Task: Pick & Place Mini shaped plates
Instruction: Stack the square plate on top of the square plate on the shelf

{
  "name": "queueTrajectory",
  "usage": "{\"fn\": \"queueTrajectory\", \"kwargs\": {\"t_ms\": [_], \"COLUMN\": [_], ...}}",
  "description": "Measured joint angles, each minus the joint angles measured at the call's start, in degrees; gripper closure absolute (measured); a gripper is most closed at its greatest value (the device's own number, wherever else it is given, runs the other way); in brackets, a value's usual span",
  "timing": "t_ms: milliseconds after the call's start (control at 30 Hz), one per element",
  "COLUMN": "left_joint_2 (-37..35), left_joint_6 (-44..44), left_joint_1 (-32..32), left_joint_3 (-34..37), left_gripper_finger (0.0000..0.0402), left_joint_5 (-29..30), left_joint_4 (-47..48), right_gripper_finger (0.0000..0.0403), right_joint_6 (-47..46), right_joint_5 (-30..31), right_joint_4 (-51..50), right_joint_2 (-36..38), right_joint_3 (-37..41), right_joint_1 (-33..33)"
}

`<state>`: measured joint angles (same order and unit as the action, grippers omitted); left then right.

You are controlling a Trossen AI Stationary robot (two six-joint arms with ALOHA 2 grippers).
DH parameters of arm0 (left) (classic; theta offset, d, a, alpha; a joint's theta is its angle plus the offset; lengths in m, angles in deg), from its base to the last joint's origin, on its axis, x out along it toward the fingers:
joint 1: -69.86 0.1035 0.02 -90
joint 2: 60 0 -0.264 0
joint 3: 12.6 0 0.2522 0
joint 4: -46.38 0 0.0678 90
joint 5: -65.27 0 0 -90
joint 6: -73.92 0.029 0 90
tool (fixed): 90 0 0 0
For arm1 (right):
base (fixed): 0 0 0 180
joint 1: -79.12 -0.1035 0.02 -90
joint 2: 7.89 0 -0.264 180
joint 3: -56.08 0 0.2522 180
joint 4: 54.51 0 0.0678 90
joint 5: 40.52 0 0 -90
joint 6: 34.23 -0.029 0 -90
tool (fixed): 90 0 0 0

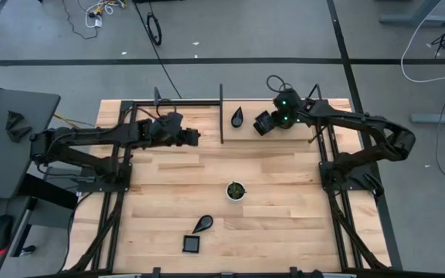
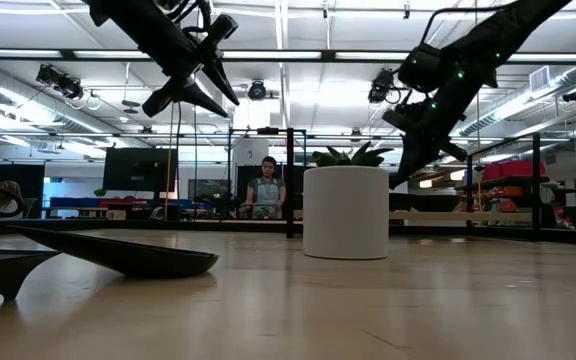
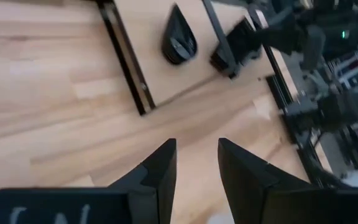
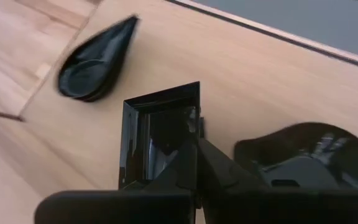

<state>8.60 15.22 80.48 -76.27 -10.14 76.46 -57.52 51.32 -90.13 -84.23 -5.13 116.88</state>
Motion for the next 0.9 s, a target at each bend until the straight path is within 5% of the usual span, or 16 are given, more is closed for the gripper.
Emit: {"fn": "queueTrajectory", "kwargs": {"t_ms": [200, 900], "left_joint_2": [0.0, 0.0], "left_joint_6": [0.0, 3.9], "left_joint_1": [3.7, 9.8], "left_joint_3": [0.0, 0.0], "left_gripper_finger": [0.0278, 0.0278], "left_joint_5": [0.0, -1.8], "left_joint_4": [0.0, -0.1], "right_gripper_finger": [0.0398, 0.0351], "right_joint_6": [1.3, 1.3], "right_joint_5": [-5.0, -5.9], "right_joint_4": [5.2, 6.3], "right_joint_2": [-0.4, -0.4], "right_joint_3": [3.8, 5.0], "right_joint_1": [1.3, 1.4]}}
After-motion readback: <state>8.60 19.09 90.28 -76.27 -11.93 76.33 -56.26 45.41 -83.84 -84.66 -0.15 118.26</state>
